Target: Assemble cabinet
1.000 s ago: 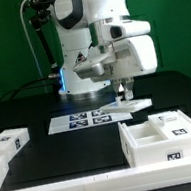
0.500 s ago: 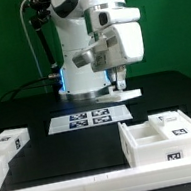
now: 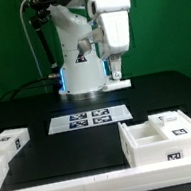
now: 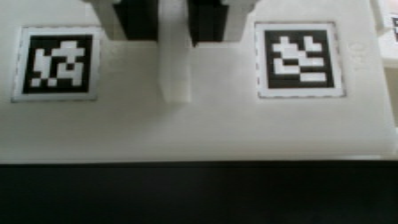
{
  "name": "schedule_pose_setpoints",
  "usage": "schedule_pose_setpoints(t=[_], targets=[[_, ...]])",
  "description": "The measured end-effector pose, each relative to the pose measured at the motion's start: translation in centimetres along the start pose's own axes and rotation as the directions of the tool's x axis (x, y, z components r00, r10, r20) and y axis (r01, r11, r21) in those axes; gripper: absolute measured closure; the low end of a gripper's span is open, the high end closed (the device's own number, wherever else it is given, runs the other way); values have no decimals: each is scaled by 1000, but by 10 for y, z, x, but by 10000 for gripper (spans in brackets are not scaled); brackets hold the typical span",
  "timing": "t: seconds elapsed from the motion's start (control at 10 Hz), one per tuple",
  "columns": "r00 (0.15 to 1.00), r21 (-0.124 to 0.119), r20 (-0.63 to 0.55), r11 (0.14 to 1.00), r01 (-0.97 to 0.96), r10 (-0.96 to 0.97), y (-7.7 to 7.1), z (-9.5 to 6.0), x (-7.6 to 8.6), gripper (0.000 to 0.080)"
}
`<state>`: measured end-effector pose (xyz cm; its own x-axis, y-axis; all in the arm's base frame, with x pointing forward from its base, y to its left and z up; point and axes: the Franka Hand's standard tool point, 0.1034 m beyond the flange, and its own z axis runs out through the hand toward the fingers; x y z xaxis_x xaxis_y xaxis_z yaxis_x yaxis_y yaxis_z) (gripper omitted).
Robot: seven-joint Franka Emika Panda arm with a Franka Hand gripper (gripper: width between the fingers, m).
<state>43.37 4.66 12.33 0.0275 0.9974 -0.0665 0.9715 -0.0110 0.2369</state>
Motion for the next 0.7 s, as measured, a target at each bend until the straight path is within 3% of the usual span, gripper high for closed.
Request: schedule_pose_setpoints(t=[0.1, 0.5, 0.7], targets=[[999, 29, 39, 999, -25, 24, -3, -3, 0, 726], [999, 33, 38, 999, -12, 10, -4, -2, 1, 726], [999, 47, 44, 999, -5, 3, -8, 0, 4, 726]])
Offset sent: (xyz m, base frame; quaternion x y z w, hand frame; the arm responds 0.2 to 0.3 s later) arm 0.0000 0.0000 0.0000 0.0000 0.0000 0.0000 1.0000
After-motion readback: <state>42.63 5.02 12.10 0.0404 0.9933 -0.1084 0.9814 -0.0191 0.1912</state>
